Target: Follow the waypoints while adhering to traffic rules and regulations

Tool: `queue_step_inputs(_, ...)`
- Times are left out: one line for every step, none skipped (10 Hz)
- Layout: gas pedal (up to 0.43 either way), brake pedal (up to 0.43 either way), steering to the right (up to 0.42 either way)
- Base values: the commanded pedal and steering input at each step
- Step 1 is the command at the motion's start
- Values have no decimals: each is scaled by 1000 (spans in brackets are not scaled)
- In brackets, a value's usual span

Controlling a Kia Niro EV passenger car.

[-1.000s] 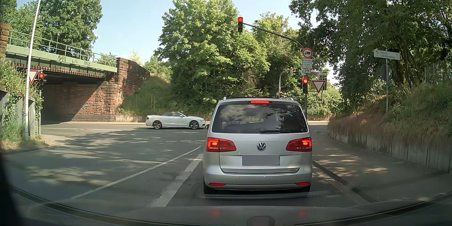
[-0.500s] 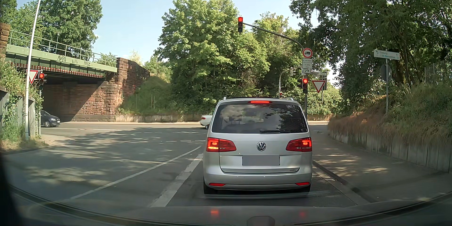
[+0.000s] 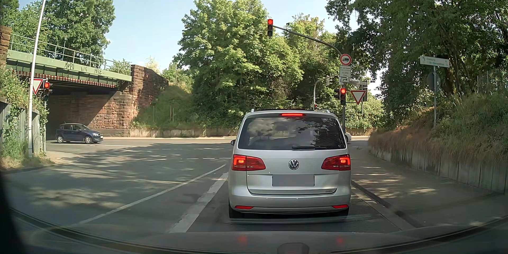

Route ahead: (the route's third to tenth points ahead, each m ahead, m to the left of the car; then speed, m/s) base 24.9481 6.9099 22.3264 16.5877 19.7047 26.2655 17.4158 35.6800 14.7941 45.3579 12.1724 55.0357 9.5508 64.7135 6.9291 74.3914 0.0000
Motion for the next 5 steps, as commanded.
queue_step_inputs(0, 207, 5)
queue_step_inputs(0, 207, 5)
queue_step_inputs(0, 207, 5)
queue_step_inputs(0, 207, 5)
queue_step_inputs(0, 207, 5)
